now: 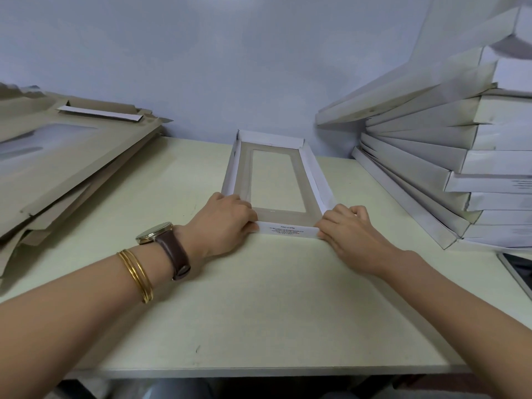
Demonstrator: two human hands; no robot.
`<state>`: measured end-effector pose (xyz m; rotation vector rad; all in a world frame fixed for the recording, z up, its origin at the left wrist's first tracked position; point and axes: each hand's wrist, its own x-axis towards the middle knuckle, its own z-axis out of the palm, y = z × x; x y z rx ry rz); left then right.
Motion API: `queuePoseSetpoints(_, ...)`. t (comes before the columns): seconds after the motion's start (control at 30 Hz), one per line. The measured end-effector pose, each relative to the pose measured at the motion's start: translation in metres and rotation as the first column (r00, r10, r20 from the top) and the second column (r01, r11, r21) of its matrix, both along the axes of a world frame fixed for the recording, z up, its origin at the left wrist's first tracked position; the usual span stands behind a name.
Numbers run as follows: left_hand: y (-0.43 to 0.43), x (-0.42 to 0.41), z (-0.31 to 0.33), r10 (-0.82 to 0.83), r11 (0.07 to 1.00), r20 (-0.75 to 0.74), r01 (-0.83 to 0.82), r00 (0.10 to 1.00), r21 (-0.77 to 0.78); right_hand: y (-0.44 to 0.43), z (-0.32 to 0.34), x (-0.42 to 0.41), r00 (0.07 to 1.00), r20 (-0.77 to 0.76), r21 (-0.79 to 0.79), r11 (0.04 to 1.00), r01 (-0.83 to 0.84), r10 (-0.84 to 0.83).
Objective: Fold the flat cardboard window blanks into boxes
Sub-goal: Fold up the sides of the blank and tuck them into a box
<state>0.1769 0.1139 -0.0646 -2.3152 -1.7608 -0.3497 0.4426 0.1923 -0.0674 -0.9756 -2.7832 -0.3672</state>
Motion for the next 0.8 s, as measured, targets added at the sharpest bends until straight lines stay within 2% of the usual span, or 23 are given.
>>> queuePoseSetpoints(0.27, -0.001, -0.018, -0.002, -0.001, 1.000, -0.028, 0.001, 1.000, -0.003, 0.002, 0.003, 0.008, 1.000, 0.005, -0.019, 1.000, -0.023, 0.023)
queuePoseSetpoints(0.43, -0.004, -0.023, 0.000, -0.010, 1.000, 0.011, 0.011, 1.000, -0.019, 0.003, 0.007, 0.015, 0.997, -0.069, -0.054, 0.998, -0.042, 0.038)
queuePoseSetpoints(0.6, -0.006, -0.029, 0.001, -0.004, 0.999, -0.011, 0.003, 1.000, -0.048, 0.007, 0.016, 0.023, 0.987, -0.158, -0.145, 0.989, -0.038, 0.015)
queuePoseSetpoints(0.8, -0.005, -0.026, 0.001, 0.035, 0.998, 0.059, -0.031, 0.998, -0.063, 0.008, 0.018, 0.019, 0.989, -0.144, -0.167, 0.986, -0.017, -0.007)
